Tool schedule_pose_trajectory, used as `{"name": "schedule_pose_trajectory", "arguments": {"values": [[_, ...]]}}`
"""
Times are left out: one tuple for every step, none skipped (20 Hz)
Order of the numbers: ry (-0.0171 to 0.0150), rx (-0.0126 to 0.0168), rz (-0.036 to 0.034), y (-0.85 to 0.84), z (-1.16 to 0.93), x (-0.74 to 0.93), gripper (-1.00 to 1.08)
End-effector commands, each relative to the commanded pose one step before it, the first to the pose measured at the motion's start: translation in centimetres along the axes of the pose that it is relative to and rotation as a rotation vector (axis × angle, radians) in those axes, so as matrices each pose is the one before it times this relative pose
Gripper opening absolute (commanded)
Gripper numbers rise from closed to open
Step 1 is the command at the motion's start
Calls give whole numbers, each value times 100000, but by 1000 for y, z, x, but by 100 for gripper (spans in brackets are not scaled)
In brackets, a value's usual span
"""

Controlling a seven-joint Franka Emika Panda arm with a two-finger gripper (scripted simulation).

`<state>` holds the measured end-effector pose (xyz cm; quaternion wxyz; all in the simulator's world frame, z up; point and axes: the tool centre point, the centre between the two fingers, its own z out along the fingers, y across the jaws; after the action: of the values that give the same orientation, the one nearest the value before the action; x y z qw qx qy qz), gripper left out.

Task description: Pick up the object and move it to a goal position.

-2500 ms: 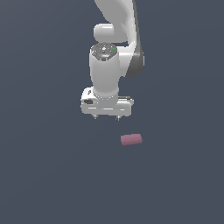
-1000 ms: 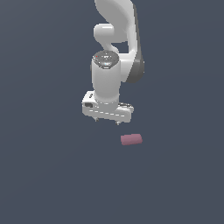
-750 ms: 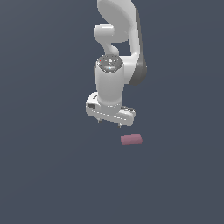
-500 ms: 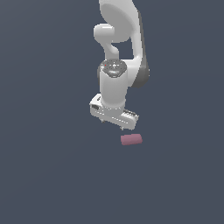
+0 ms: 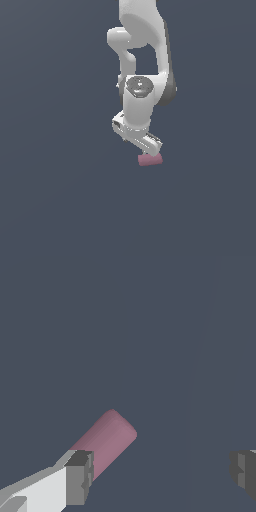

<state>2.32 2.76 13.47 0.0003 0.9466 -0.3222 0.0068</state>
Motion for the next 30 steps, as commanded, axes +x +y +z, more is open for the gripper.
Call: {"name": "schedule_pose_trajectory", "arguments": {"values": [[-205, 48, 6129, -550, 532, -338, 100], [-80, 9, 2386, -205, 211, -149, 100], [-77, 5, 2386, -200, 211, -155, 100], [-74, 1, 2384, -195, 211, -161, 100], [-71, -3, 2385, -190, 212, -166, 100], [-68, -6, 2385, -184, 212, -171, 100], [-64, -9, 2385, -179, 212, -176, 100], [-61, -12, 2384, -173, 212, -181, 100], [-57, -15, 2383, -167, 212, -186, 100], [-53, -18, 2383, -161, 212, -190, 100], [-50, -20, 2384, -155, 212, -194, 100], [-46, -23, 2383, -149, 212, -198, 100], [-42, -25, 2382, -143, 212, -202, 100], [-38, -26, 2381, -137, 212, -206, 100], [-34, -28, 2382, -130, 212, -209, 100], [-30, -29, 2381, -123, 212, -213, 100], [-25, -30, 2380, -117, 212, -216, 100], [-21, -31, 2380, -110, 212, -219, 100], [-17, -32, 2379, -103, 212, -222, 100], [-13, -32, 2379, -96, 212, -224, 100], [-8, -33, 2376, -89, 212, -227, 100], [-4, -32, 2344, -81, 209, -225, 100], [0, -30, 2227, -71, 199, -216, 100], [3, -28, 2107, -61, 188, -206, 100], [6, -26, 1986, -53, 177, -195, 100], [8, -24, 1866, -45, 166, -184, 100], [10, -22, 1744, -38, 155, -173, 100], [11, -20, 1624, -32, 145, -161, 100], [12, -18, 1503, -26, 134, -150, 100], [13, -16, 1383, -22, 123, -138, 100]]}}
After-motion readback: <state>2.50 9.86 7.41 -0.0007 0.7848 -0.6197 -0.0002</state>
